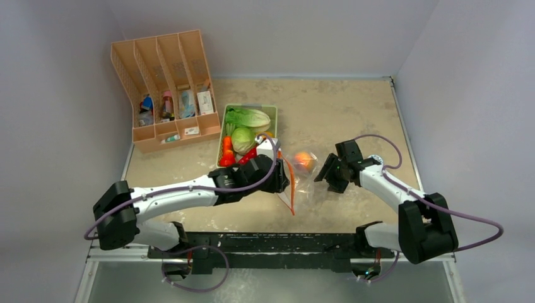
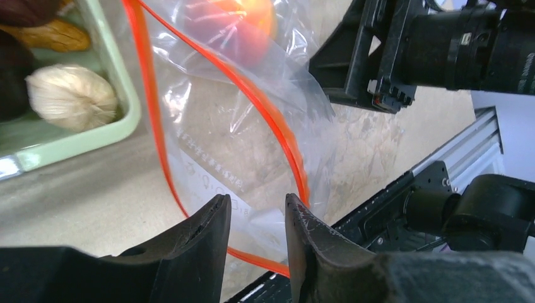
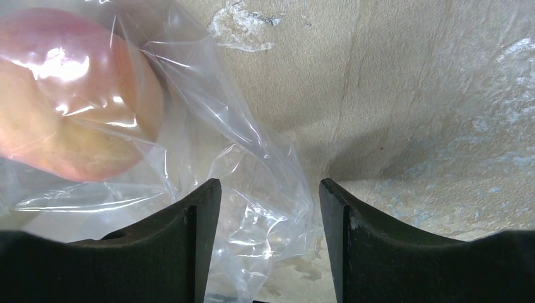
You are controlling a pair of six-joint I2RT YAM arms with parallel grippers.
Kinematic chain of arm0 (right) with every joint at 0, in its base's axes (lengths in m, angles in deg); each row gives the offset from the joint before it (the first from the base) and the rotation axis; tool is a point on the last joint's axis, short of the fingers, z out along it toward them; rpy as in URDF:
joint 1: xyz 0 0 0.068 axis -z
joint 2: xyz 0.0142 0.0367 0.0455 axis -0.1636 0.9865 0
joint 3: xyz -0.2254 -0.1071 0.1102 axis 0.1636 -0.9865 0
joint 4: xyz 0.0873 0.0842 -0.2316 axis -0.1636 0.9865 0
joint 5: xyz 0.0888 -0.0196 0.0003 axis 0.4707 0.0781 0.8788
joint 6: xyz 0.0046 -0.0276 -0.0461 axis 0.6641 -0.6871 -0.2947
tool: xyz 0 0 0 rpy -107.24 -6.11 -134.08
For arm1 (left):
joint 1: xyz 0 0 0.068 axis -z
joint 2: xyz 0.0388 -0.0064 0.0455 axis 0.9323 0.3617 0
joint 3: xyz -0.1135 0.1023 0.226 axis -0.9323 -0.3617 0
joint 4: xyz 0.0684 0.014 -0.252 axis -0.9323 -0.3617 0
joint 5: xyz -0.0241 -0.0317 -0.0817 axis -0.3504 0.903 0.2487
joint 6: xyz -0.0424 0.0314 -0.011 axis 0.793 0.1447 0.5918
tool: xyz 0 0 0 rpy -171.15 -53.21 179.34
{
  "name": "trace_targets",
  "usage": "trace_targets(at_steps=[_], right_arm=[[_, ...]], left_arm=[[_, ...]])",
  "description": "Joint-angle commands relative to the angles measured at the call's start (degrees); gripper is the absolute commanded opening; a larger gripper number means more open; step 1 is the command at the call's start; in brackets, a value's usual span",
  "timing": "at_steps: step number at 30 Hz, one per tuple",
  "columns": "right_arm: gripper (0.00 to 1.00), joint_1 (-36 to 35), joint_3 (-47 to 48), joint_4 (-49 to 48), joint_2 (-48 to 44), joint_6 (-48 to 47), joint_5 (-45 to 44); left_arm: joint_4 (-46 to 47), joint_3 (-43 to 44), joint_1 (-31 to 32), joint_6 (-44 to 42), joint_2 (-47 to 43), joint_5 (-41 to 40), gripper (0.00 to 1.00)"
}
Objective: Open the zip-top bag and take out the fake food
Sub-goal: Pick up the fake fruit from the zipper food storage bag.
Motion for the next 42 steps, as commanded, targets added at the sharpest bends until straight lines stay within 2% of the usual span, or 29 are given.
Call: trace_targets(at_steps=[1, 6, 11, 15, 18, 21, 24, 30, 36, 42], right_arm=[[0.62, 0.1, 0.2, -0.6, -1.4, 0.5, -0.2], [0.62, 0.1, 0.5, -0.6, -0.7, 0.2, 0.5], [0.62, 0.1, -0.2, -1.3, -1.7, -0.1, 1.2], [0.62, 0.1, -0.3, -0.2, -4.9, 0.2, 1.1], [0.63, 0.1, 4.4, 6.0, -9.3, -0.8, -3.3], [0.64, 0.1, 11.2, 12.6, -12.5, -1.4, -16.0], [0.65, 1.2, 16.6, 10.5, -11.0, -4.4, -21.6], [0.56, 3.4, 26.6, 1.9, 4.8, -12.7, -7.2], [0.55, 0.6, 24.0, -6.5, 13.4, -14.2, 4.5], [0.54, 0.2, 18.7, -5.2, 16.7, -14.5, 3.1]], left_arm=[[2.4, 2.5, 0.0, -1.4, 5.4, 7.0, 0.36], [7.1, 3.5, 0.2, 0.4, 12.7, 7.4, 0.34], [3.4, 7.7, 0.0, 1.3, 19.2, -0.8, 0.34], [9.7, 8.3, 0.1, 3.7, 24.0, -4.2, 0.38], [15.1, 6.7, 0.0, 5.5, 25.3, -7.7, 0.39], [17.1, 4.7, -0.1, 6.0, 24.6, -12.9, 0.40], [21.7, 2.1, -0.2, 5.9, 23.8, -13.8, 0.41], [29.4, -0.4, -0.2, 6.6, 25.0, -13.2, 0.41], [40.3, -4.4, -0.3, 7.1, 26.5, -13.9, 0.45], [43.5, -4.1, -0.9, 7.2, 31.0, -11.8, 0.45]])
